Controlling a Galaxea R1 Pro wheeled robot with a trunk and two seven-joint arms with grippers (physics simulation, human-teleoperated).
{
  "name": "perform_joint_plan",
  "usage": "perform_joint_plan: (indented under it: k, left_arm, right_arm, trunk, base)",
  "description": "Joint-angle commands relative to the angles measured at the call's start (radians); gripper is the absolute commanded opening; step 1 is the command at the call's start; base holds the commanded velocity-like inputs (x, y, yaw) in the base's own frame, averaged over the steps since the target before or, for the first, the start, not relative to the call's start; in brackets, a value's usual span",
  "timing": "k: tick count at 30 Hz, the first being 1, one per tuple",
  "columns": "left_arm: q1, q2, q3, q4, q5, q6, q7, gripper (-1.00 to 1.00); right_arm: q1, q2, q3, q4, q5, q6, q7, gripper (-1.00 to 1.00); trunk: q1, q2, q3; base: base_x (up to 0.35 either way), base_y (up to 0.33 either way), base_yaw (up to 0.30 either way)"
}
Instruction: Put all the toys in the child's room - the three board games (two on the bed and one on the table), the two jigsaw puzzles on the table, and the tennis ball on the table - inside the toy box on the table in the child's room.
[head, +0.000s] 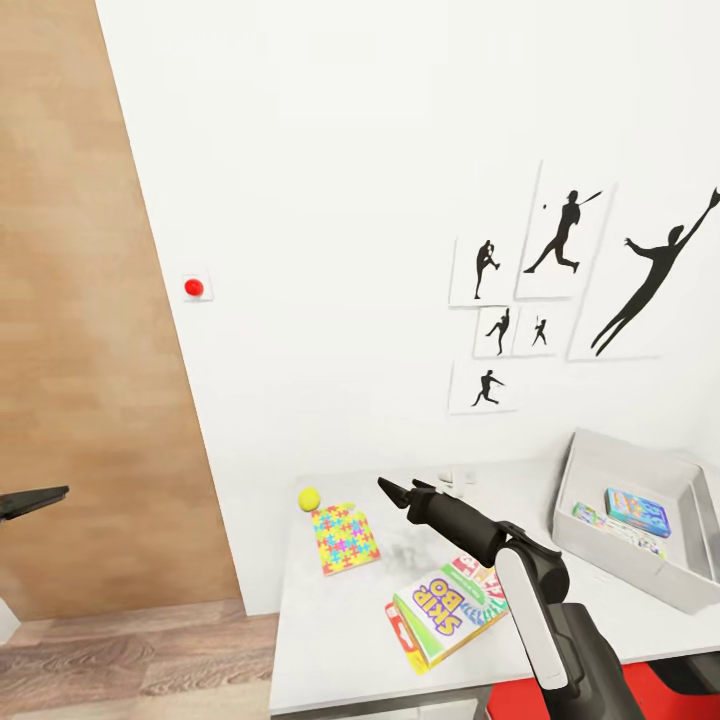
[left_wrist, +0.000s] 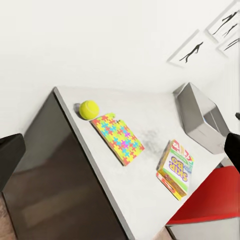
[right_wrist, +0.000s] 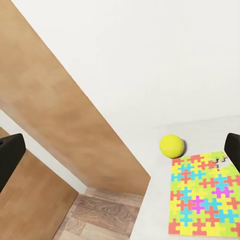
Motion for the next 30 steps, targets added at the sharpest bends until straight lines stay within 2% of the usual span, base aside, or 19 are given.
perform_joint_plan:
  k: [1, 3, 5, 6, 7, 8, 10, 11, 12, 14, 15, 18, 20, 22, 25, 26, 28, 30]
  left_arm:
    - [-0.001, -0.006, 0.0, -0.001, -0.001, 0.011, -0.004, 1.0]
    - [-0.001, -0.022, -0.002, -0.004, -0.005, 0.012, -0.004, 1.0]
    - [-0.001, -0.054, -0.019, -0.006, -0.022, 0.014, -0.004, 1.0]
    - [-0.001, -0.08, -0.039, -0.008, -0.04, 0.015, -0.004, 1.0]
    - [-0.001, -0.094, -0.051, -0.009, -0.051, 0.016, -0.004, 1.0]
    - [-0.002, -0.124, -0.074, -0.01, -0.07, 0.019, -0.002, 1.0]
    - [-0.003, -0.156, -0.093, -0.011, -0.085, 0.021, 0.026, 1.0]
    - [-0.005, -0.188, -0.106, -0.011, -0.094, 0.023, 0.06, 1.0]
    - [-0.007, -0.204, -0.111, -0.012, -0.097, 0.023, 0.079, 1.0]
    - [-0.01, -0.234, -0.118, -0.012, -0.102, 0.025, 0.117, 1.0]
    - [-0.013, -0.261, -0.122, -0.013, -0.104, 0.026, 0.151, 1.0]
    - [-0.016, -0.307, -0.126, -0.013, -0.106, 0.03, 0.198, 1.0]
    - [-0.017, -0.339, -0.129, -0.016, -0.109, 0.031, 0.229, 1.0]
    - [-0.018, -0.365, -0.13, -0.028, -0.11, 0.032, 0.273, 1.0]
    - [-0.018, -0.382, -0.129, -0.039, -0.11, 0.033, 0.327, 1.0]
    - [-0.019, -0.389, -0.128, -0.043, -0.11, 0.034, 0.37, 1.0]
    - [-0.019, -0.395, -0.126, -0.047, -0.107, 0.034, 0.429, 1.0]
    - [-0.019, -0.396, -0.124, -0.049, -0.103, 0.035, 0.455, 1.0]
  right_arm:
    - [0.0, 0.001, -0.001, 0.0, -0.003, 0.006, -0.002, 1.0]
    - [-0.001, 0.002, -0.001, 0.0, -0.003, 0.007, -0.011, 1.0]
    - [-0.001, 0.003, -0.001, 0.0, -0.005, 0.009, -0.039, 1.0]
    - [-0.001, 0.003, -0.001, 0.001, -0.006, 0.011, -0.068, 1.0]
    - [-0.001, 0.004, -0.001, 0.002, -0.006, 0.011, -0.086, 1.0]
    - [-0.001, 0.004, -0.001, 0.005, -0.007, 0.013, -0.129, 1.0]
    - [0.0, 0.005, 0.0, 0.01, -0.008, 0.014, -0.178, 1.0]
    - [0.0, 0.005, 0.007, 0.014, -0.008, 0.015, -0.229, 1.0]
    - [0.0, 0.006, 0.013, 0.016, -0.008, 0.016, -0.255, 1.0]
    - [0.0, 0.005, 0.033, 0.018, -0.009, 0.016, -0.305, 1.0]
    - [0.0, 0.006, 0.06, 0.02, -0.01, 0.016, -0.352, 1.0]
    - [-0.004, 0.009, 0.113, 0.023, -0.011, 0.016, -0.445, 1.0]
    - [-0.008, 0.024, 0.144, 0.027, -0.011, 0.016, -0.52, 1.0]
    - [-0.011, 0.05, 0.165, 0.032, -0.011, 0.017, -0.603, 1.0]
    - [-0.013, 0.074, 0.179, 0.038, -0.011, 0.019, -0.67, 1.0]
    - [-0.015, 0.088, 0.186, 0.044, -0.012, 0.026, -0.704, 1.0]
    - [-0.017, 0.103, 0.191, 0.05, -0.016, 0.047, -0.734, 1.0]
    - [-0.02, 0.112, 0.193, 0.052, -0.018, 0.065, -0.747, 1.0]
  trunk:
    - [0.0, -0.001, -0.001]
    - [0.0, -0.001, -0.001]
    - [0.0, -0.001, -0.001]
    - [0.0, -0.001, -0.001]
    - [0.0, -0.001, -0.001]
    - [0.0, -0.001, -0.001]
    - [0.0, -0.001, -0.001]
    - [0.0, -0.001, -0.001]
    - [0.0, -0.001, -0.001]
    - [0.0, -0.001, -0.001]
    - [0.0, -0.001, -0.001]
    - [0.0, -0.001, -0.001]
    - [0.0, -0.001, -0.001]
    - [0.0, -0.001, -0.001]
    - [0.0, -0.001, -0.001]
    - [0.0, -0.001, -0.001]
    - [0.0, -0.001, -0.001]
    - [0.0, -0.001, -0.001]
  base:
    - [0.003, 0.008, 0.0]
    - [0.002, 0.006, 0.0]
    - [0.001, 0.003, 0.0]
    - [0.001, 0.002, 0.0]
    - [0.0, 0.001, 0.0]
    - [0.0, 0.0, 0.0]
    - [0.0, 0.0, 0.0]
    - [0.0, 0.0, 0.0]
    - [0.0, 0.0, 0.0]
    - [0.0, 0.0, 0.0]
    - [0.0, 0.0, 0.0]
    - [0.0, 0.0, 0.0]
    - [0.0, 0.0, 0.0]
    - [0.0, 0.0, 0.0]
    - [0.0, 0.0, 0.0]
    - [0.0, 0.0, 0.0]
    - [0.0, 0.0, 0.0]
    - [0.0, 0.0, 0.0]
